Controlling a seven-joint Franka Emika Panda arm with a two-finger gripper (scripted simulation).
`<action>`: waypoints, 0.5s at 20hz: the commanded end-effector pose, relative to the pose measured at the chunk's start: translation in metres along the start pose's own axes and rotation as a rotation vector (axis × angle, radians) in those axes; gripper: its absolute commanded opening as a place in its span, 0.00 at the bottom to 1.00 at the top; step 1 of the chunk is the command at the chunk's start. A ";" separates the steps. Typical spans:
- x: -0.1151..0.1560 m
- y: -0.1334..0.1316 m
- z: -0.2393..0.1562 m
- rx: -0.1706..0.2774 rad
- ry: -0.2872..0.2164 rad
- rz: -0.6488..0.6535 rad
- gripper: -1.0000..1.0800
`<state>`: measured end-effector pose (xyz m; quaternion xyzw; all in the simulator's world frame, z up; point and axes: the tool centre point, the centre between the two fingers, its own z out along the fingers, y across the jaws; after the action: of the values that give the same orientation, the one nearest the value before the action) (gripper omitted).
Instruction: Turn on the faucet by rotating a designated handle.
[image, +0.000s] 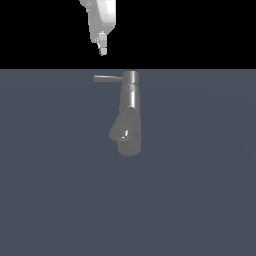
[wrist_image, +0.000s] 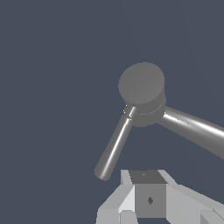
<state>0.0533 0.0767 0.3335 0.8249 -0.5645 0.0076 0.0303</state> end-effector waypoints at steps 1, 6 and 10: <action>-0.001 -0.013 0.012 0.003 -0.009 0.057 0.00; -0.004 -0.037 0.038 0.009 -0.031 0.168 0.00; -0.007 -0.052 0.055 0.011 -0.048 0.244 0.00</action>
<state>0.0932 0.0960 0.2827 0.7599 -0.6499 -0.0040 0.0136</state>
